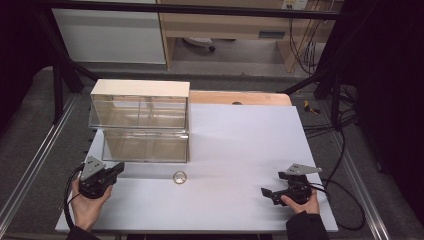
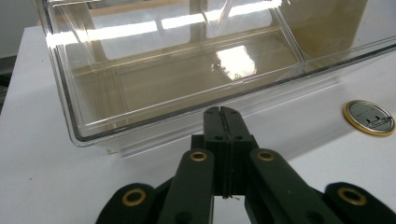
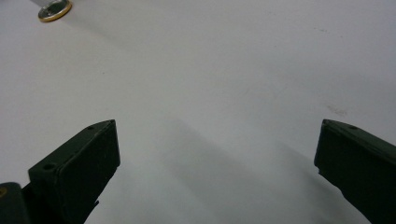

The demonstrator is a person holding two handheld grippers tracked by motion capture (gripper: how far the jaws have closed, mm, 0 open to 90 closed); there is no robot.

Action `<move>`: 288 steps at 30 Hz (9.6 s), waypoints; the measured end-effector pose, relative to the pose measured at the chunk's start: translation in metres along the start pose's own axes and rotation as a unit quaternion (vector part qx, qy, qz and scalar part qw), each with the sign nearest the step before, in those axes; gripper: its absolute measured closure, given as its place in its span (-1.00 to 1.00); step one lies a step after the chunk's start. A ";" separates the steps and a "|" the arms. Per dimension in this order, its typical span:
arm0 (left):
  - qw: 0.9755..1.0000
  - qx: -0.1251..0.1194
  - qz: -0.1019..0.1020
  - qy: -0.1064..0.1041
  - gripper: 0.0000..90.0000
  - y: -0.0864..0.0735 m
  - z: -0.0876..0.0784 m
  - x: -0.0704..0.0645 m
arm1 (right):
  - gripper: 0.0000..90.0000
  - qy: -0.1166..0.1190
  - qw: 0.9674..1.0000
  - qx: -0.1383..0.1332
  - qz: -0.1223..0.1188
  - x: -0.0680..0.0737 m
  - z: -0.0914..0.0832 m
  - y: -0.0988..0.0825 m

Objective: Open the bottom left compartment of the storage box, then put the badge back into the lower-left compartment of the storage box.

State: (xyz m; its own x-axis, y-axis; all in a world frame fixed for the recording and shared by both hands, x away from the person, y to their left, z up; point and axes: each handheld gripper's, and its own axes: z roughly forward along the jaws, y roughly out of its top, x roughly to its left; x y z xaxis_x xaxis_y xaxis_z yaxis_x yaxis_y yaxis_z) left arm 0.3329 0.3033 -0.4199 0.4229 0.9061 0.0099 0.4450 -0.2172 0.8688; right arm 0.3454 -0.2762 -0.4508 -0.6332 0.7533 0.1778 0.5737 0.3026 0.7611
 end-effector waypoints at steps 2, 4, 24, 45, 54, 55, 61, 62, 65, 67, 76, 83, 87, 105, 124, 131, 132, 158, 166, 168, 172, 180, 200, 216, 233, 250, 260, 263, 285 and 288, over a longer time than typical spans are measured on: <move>1.000 -0.001 -0.003 -0.001 0.99 0.000 0.000 0.000 | -0.98 0.000 1.000 -0.001 0.002 0.000 0.000 0.000; 1.000 -0.002 -0.005 -0.003 0.99 -0.001 0.000 0.000 | -0.98 0.000 1.000 -0.001 0.002 0.000 0.000 0.000; 1.000 -0.015 -0.001 -0.003 0.99 -0.001 -0.005 -0.001 | -0.98 0.000 1.000 0.000 0.001 0.000 -0.001 0.000; 0.999 -0.045 -0.001 -0.014 0.99 0.008 -0.016 0.001 | -0.98 0.000 1.000 0.001 -0.001 0.000 0.000 0.000; 0.999 -0.030 0.011 -0.019 0.99 0.019 -0.020 0.001 | -0.98 -0.001 1.000 0.002 -0.001 0.000 0.000 0.000; 0.999 -0.025 0.012 -0.021 0.99 0.020 -0.020 0.002 | -0.98 0.000 1.000 0.002 -0.001 0.000 0.000 0.000; 0.999 -0.014 0.008 -0.028 0.99 0.025 -0.021 0.003 | -0.98 -0.001 1.000 0.003 -0.001 0.000 0.000 0.000; 0.999 -0.016 0.006 -0.030 0.99 0.026 -0.021 0.004 | -0.98 0.000 1.000 0.003 0.000 0.000 0.000 0.000; 0.999 -0.017 0.009 -0.027 0.99 0.029 -0.023 0.006 | -0.98 0.000 1.000 0.003 -0.001 0.000 0.001 0.000; 0.999 -0.016 0.009 -0.027 0.99 0.032 -0.023 0.006 | -0.98 0.000 1.000 0.003 -0.001 0.000 0.001 0.000; 0.999 -0.009 0.016 -0.026 0.99 0.039 -0.024 0.006 | -0.98 -0.001 1.000 0.004 -0.003 0.000 0.001 0.000; 1.000 -0.012 0.015 -0.023 0.99 0.047 -0.024 0.007 | -0.98 -0.001 1.000 0.005 -0.002 0.000 0.001 0.000; 1.000 -0.012 0.014 -0.023 0.99 0.051 -0.025 0.008 | -0.98 -0.001 1.000 0.005 -0.002 0.000 0.001 0.000; 0.999 -0.029 0.019 -0.026 0.99 0.067 -0.027 0.010 | -0.98 -0.001 1.000 0.009 0.001 0.001 0.002 0.000; 0.999 -0.038 0.016 -0.028 0.99 0.067 -0.026 0.014 | -0.98 0.008 0.999 0.020 -0.029 0.032 0.025 0.018; 0.999 -0.039 0.017 -0.029 0.99 0.067 -0.026 0.014 | -0.98 0.008 0.999 0.021 -0.041 0.047 0.036 0.025; 0.999 -0.039 0.018 -0.030 0.99 0.067 -0.026 0.014 | -0.98 0.007 0.999 0.020 -0.041 0.050 0.038 0.027; 0.999 -0.040 0.015 -0.031 0.99 0.067 -0.024 0.015 | -0.98 0.018 0.998 0.013 -0.061 0.107 0.083 0.059; 0.999 -0.041 0.015 -0.030 0.99 0.067 -0.024 0.016 | -0.96 0.027 0.996 0.016 -0.084 0.128 0.098 0.074; 0.999 -0.042 0.016 -0.030 0.99 0.067 -0.024 0.016 | -0.95 0.030 0.996 0.016 -0.088 0.134 0.102 0.078; 0.999 -0.042 0.017 -0.030 0.99 0.067 -0.024 0.016 | -0.93 0.034 0.995 0.014 -0.097 0.143 0.109 0.085; 0.998 -0.044 0.018 -0.032 0.99 0.067 -0.024 0.016 | -0.83 0.045 0.993 0.014 -0.107 0.163 0.128 0.097; 0.998 -0.043 0.019 -0.033 0.99 0.067 -0.023 0.015 | -0.47 0.044 0.992 0.039 -0.107 0.183 0.176 0.106; 0.998 -0.043 0.020 -0.032 0.99 0.067 -0.023 0.014 | -0.12 0.040 0.991 0.032 -0.125 0.185 0.190 0.103; 0.998 -0.044 0.021 -0.032 0.99 0.067 -0.022 0.014 | 0.04 0.036 0.989 0.027 -0.142 0.186 0.189 0.101; 0.998 -0.046 0.022 -0.034 0.99 0.067 -0.022 0.014 | 0.04 0.049 0.989 0.027 -0.135 0.186 0.184 0.107; 0.998 -0.046 0.022 -0.034 0.99 0.067 -0.022 0.014 | 0.04 0.058 0.988 0.031 -0.140 0.189 0.176 0.107; 0.998 -0.046 0.023 -0.033 0.99 0.067 -0.022 0.014 | 0.04 0.060 0.988 0.029 -0.140 0.191 0.172 0.107; 0.998 -0.046 0.025 -0.032 0.99 0.067 -0.022 0.013 | 0.04 0.078 0.986 -0.005 -0.147 0.201 0.142 0.114; 0.998 -0.046 0.025 -0.032 0.99 0.067 -0.022 0.013 | 0.04 0.079 0.985 -0.009 -0.151 0.202 0.139 0.116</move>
State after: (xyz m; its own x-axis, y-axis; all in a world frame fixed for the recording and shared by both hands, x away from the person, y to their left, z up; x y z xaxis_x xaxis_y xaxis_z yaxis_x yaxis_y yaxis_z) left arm 0.3508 0.3091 -0.3502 0.4945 0.8688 0.0251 0.3489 -0.2249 0.9098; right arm 0.3568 -0.0075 -0.4132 -0.8473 0.5300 0.0351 0.3380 0.4869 0.8054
